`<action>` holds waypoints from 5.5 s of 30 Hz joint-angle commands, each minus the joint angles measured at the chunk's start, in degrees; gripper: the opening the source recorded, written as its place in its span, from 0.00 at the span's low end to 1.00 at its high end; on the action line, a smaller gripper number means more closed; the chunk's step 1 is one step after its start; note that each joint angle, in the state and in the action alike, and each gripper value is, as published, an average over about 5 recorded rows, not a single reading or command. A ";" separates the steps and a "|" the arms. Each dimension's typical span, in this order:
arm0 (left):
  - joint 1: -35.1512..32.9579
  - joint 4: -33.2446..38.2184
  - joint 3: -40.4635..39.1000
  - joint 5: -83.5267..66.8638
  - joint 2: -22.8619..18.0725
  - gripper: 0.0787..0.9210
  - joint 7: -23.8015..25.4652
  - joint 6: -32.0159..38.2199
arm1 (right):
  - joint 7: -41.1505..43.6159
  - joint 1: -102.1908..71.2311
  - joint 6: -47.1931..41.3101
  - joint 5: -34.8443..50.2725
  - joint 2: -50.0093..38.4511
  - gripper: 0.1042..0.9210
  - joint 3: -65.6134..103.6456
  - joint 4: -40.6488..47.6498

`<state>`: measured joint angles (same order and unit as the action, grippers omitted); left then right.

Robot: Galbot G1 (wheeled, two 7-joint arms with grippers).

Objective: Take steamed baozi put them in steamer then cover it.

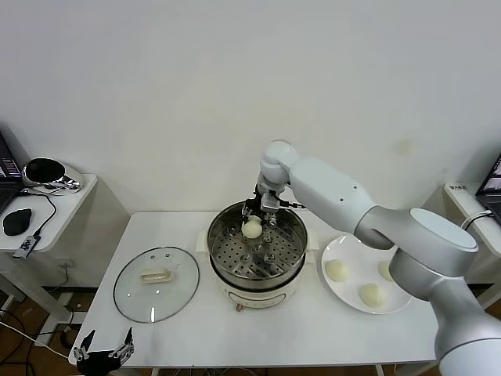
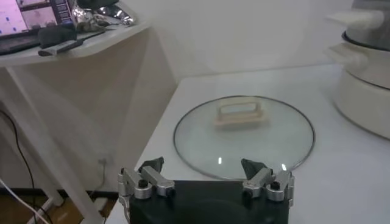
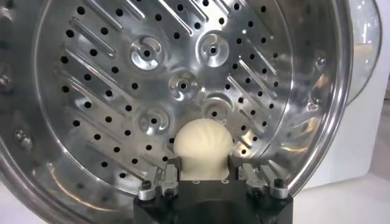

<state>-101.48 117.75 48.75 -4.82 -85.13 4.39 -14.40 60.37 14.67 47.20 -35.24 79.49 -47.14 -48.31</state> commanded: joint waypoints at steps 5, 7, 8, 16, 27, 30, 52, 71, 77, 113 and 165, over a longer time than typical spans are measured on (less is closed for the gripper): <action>0.20 -0.24 -0.07 -0.04 0.10 0.88 0.19 -0.14 | 4.63 0.99 -0.67 6.71 -1.47 0.65 0.52 -1.54; 0.30 -0.21 -0.08 -0.05 0.06 0.88 0.25 -0.19 | 6.29 1.84 -1.13 10.19 -2.33 0.72 0.46 -2.54; 0.35 -0.18 -0.08 -0.06 0.05 0.88 0.28 -0.22 | 7.40 2.41 -1.47 12.52 -2.89 0.76 0.41 -3.18; 0.91 0.03 -0.13 -0.99 0.38 0.88 0.25 -0.87 | 15.97 12.62 -9.02 36.02 -12.51 0.88 -4.57 -11.90; 1.87 1.39 -0.92 -1.98 1.74 0.88 0.72 -1.53 | 17.24 26.55 -38.15 50.92 -33.78 0.88 -18.75 -27.21; 1.85 1.79 -1.37 -2.07 2.18 0.88 0.87 -1.55 | 17.83 28.80 -47.11 50.34 -38.75 0.88 -22.93 -29.60; 0.95 2.76 -1.87 -1.71 2.25 0.88 1.62 -1.44 | 12.63 -0.59 -74.88 37.31 -50.27 0.88 -3.00 -37.18; 1.65 0.18 -2.01 -1.20 2.16 0.88 2.29 -1.51 | 4.51 -17.89 -67.09 28.10 -37.22 0.88 5.86 -25.45; 2.14 -0.51 -1.91 -1.04 2.12 0.88 2.40 -1.65 | 3.41 -19.44 -64.15 26.78 -33.93 0.88 6.87 -21.27; 2.91 -2.60 -1.99 -0.51 2.04 0.88 2.28 -1.61 | 0.89 -20.81 -59.81 24.35 -31.09 0.81 7.43 -16.36; 3.60 6.07 -1.84 -3.42 3.45 0.88 1.49 -1.63 | 14.19 19.49 -78.55 54.51 -9.34 0.62 -23.14 -20.51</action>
<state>-97.39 122.09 46.80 -7.90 -81.71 5.99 -15.99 75.06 39.58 -28.09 17.91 59.40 -71.63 -71.85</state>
